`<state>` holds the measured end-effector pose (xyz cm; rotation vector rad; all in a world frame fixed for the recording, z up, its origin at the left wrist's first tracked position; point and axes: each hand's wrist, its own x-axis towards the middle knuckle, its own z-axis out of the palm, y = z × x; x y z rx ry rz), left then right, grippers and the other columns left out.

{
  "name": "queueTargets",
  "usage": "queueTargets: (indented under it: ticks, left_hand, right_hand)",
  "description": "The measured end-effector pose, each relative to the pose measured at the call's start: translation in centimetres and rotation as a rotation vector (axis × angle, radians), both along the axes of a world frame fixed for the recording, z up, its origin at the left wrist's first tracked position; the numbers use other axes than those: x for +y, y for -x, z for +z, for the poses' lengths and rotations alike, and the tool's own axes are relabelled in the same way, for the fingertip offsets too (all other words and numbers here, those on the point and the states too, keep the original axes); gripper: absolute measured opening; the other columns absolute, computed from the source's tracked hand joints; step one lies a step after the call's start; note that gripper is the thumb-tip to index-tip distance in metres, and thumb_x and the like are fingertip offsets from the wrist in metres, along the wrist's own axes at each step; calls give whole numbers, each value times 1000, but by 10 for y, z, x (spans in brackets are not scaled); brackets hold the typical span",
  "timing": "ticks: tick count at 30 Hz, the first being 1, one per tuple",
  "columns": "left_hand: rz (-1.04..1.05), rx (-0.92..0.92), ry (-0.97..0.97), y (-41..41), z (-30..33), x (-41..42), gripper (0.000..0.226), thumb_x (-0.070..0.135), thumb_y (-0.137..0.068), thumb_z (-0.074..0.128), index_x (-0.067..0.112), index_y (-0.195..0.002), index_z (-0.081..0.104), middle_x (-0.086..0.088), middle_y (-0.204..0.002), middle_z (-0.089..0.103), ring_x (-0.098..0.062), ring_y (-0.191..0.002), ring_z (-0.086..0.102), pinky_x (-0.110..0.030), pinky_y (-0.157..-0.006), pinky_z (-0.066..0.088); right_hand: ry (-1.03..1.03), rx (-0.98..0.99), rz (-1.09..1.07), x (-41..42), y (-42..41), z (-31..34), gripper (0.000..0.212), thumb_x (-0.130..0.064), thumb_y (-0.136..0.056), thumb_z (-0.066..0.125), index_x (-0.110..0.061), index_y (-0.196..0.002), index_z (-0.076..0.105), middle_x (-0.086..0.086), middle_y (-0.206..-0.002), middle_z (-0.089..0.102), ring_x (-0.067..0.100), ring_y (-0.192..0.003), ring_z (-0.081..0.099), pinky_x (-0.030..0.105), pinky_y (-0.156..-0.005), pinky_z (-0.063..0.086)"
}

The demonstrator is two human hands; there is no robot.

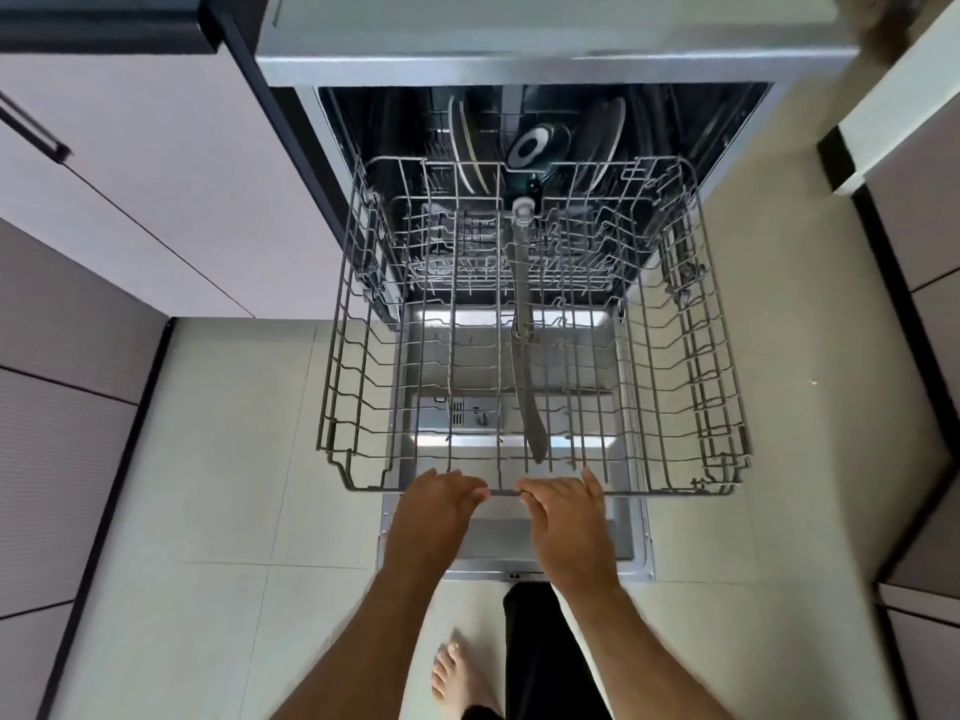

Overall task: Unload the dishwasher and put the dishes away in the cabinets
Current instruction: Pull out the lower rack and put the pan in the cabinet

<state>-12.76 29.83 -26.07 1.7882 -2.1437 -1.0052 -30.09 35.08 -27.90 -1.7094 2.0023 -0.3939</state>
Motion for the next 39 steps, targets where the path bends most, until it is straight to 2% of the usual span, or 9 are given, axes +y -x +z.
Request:
queueTargets:
  ticks: [4,7,10,15,17,22,28,33,39]
  left_hand:
    - [-13,4,21,1,-8,-2,28,41,-98,52,28,-103,76,11,-97,73,-7,-88,59,-23,-79,45]
    - [14,59,73,1,-14,2,44,58,-95,41,31,-94,76,17,-89,72,-3,-83,58,-28,-86,46]
    - [46,112,121,1,-24,3,55,66,-93,35,31,-90,76,19,-84,73,0,-80,62,-32,-84,50]
    - [29,97,208,0,-38,3,49,63,-96,36,33,-87,74,18,-79,71,-1,-75,61,-36,-80,50]
    - [33,92,272,-1,-40,4,45,59,-98,38,33,-86,73,18,-77,69,0,-73,56,-36,-81,49]
    - [22,65,337,-4,-46,1,48,59,-99,34,33,-84,71,20,-78,67,2,-74,56,-35,-93,43]
    - [42,50,364,3,-52,-12,51,59,-101,29,32,-85,70,19,-78,65,0,-79,57,-30,-99,34]
    - [23,64,323,8,-46,-62,26,31,-96,50,31,-81,71,17,-74,67,2,-73,55,-26,-92,31]
    - [17,62,347,11,-47,-73,38,44,-96,38,29,-80,69,18,-72,62,0,-74,52,-25,-92,24]
  right_hand:
    - [53,22,6,1,2,-4,48,-46,-100,27,-30,-113,70,-16,-108,70,6,-110,58,39,-122,8]
    - [80,50,-76,2,4,-10,39,-49,-97,35,-34,-103,71,-19,-105,68,8,-113,56,47,-120,4]
    - [71,56,-193,2,7,-17,36,-57,-91,41,-38,-96,71,-18,-114,65,18,-126,47,43,-119,-2]
    - [113,-15,-233,-1,5,-21,25,-51,-89,52,-40,-81,72,-34,-87,62,6,-110,46,44,-116,2]
    - [126,-24,-214,-3,5,-23,8,-39,-88,68,-40,-81,73,-34,-85,62,5,-106,48,46,-113,8]
    - [124,-37,-119,-10,7,-26,13,-27,-81,78,-39,-85,73,-30,-86,65,4,-98,50,41,-105,14]
    - [151,-48,-67,-31,20,-24,9,-30,-82,78,-38,-86,75,-33,-84,60,2,-96,47,39,-100,18]
    - [115,-80,-53,-75,26,-18,7,-37,-87,70,-36,-90,76,-30,-87,62,5,-99,46,49,-104,23]
    - [105,-102,-54,-90,28,-24,6,-36,-87,71,-37,-88,76,-34,-83,58,4,-97,44,54,-102,27]
